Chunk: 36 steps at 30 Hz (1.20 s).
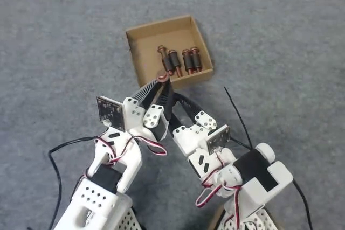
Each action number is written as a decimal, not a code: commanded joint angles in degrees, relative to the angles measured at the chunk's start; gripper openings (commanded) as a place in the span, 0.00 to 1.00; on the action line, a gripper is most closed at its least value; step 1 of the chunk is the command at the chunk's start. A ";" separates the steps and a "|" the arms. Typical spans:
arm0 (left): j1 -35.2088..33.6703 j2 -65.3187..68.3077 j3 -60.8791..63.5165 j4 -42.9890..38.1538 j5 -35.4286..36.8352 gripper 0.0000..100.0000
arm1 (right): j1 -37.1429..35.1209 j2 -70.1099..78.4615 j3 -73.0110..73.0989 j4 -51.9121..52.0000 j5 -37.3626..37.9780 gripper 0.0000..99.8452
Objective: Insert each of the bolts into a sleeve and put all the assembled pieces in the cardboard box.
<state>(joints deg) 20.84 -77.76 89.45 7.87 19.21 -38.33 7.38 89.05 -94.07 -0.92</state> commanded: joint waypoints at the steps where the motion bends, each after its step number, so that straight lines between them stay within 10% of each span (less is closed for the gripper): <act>1: -0.70 -1.05 -0.84 0.53 0.62 0.01 | 0.92 -0.48 0.09 0.22 -0.18 0.01; 9: 0.53 -1.05 -0.57 11.25 -2.46 0.01 | 0.92 -0.48 -0.09 0.31 2.37 0.01; 36: -2.37 -1.14 1.10 7.56 0.97 0.17 | 1.01 0.04 -0.97 0.31 2.55 0.01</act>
<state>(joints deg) 18.20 -78.64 91.21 16.22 19.38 -38.07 7.74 89.14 -93.45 0.57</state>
